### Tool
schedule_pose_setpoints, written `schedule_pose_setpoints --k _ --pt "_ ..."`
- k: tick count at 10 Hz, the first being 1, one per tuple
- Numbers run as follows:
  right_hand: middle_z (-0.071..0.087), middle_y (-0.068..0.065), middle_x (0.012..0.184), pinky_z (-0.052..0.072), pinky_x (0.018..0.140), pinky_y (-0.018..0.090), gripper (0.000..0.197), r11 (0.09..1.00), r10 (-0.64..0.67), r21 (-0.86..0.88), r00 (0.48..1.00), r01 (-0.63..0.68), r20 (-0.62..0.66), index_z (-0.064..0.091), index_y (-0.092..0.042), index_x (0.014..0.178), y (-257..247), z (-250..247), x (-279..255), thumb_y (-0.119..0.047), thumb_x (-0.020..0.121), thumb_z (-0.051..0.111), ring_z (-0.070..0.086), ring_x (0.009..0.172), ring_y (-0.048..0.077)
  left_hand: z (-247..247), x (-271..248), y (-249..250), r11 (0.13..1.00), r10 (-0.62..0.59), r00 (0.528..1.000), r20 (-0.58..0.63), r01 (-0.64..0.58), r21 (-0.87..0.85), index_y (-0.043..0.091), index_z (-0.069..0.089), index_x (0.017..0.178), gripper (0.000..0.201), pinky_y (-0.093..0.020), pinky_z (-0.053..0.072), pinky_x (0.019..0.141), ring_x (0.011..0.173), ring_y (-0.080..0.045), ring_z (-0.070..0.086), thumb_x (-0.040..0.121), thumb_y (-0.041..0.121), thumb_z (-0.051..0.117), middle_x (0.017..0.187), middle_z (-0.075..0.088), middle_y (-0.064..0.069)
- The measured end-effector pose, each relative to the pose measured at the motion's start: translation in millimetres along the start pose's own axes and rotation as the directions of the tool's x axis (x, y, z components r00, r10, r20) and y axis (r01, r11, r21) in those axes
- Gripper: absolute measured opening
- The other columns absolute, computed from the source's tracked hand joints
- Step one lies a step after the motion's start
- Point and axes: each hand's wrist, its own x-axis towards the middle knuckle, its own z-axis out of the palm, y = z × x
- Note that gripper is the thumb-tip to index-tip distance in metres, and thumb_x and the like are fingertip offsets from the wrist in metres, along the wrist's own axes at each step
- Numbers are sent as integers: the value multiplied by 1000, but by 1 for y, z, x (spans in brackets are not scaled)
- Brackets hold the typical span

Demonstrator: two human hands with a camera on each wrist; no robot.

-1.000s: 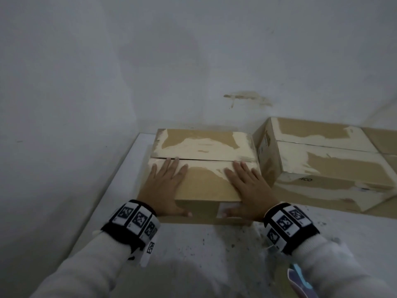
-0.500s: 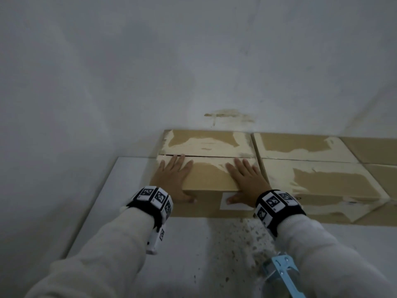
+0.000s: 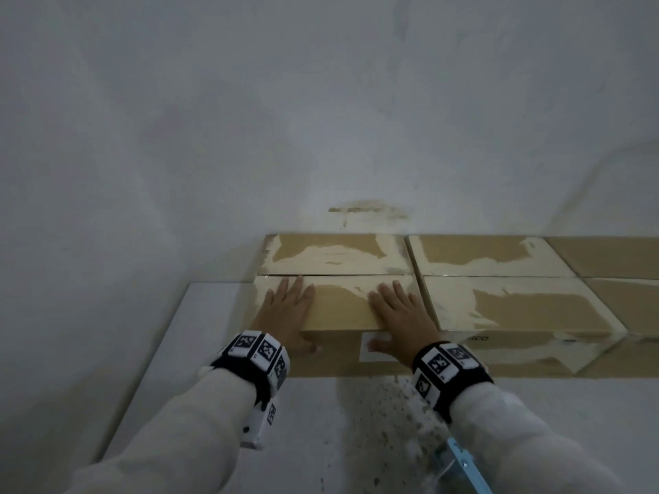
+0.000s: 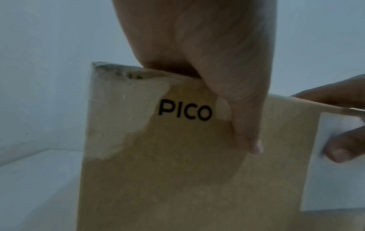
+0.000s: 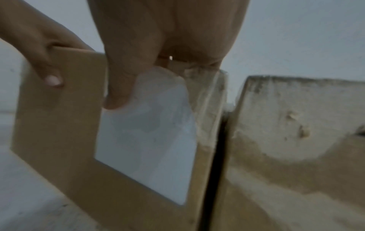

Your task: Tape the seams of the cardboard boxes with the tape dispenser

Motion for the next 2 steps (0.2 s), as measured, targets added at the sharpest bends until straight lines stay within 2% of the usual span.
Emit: schedule_pose_setpoints --k 1,2 --pt "2 6 160 2 120 43 77 993 9 117 998 -3 -57 13 -17 149 -11 -5 -26 -41 88 54 -6 147 27 -8 -13 14 999 0 999 -52 -2 -42 21 2 150 91 -45 -2 118 147 -27 -12 83 48 58 159 -13 -7" --pt "23 4 156 20 117 42 65 991 -64 97 967 90 -246 29 -23 143 -15 -2 -56 -44 85 52 9 145 25 -11 -31 21 989 50 989 -138 -68 -128 24 6 150 81 -43 -4 118 146 -25 -15 87 47 52 157 -19 -7"
